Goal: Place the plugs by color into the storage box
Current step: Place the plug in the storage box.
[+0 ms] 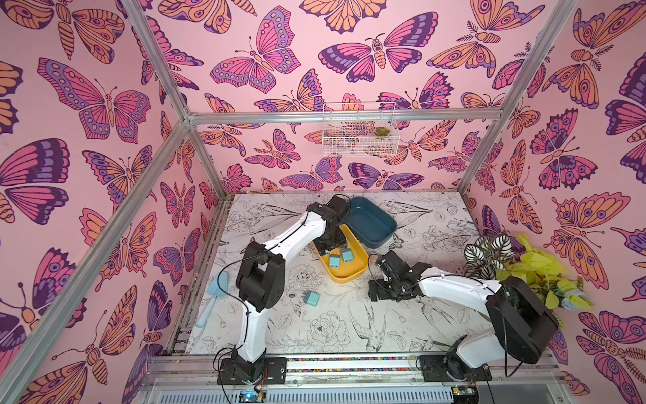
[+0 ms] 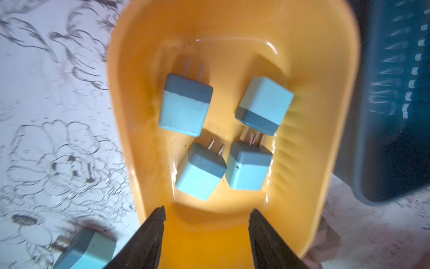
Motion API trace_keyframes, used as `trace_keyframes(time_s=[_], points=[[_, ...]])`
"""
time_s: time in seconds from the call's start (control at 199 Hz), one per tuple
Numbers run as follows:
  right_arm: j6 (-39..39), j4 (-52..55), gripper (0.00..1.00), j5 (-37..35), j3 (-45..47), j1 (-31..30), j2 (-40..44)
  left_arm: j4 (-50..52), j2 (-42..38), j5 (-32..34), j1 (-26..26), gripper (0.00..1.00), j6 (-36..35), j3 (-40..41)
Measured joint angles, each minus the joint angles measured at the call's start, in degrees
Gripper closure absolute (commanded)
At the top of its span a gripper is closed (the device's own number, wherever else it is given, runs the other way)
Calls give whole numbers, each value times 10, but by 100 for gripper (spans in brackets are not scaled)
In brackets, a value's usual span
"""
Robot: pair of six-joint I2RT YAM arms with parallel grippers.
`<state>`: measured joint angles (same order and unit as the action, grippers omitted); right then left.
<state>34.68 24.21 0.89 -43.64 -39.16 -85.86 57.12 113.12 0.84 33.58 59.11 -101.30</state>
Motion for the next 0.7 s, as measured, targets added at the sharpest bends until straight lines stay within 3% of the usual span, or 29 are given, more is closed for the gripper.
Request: trace_keyframes(time_s=[0.256,0.558,0.704], points=[[-1,0,2,0,-3,0,-4,19,-172,-6,-34,26,63,154],[-4,0,2,0,-5,0,-6,-29,-212,-72,-43,25,180,365],[-5,0,2,0,-5,0,-6,-58,-212,-88,-46,26,221,421]])
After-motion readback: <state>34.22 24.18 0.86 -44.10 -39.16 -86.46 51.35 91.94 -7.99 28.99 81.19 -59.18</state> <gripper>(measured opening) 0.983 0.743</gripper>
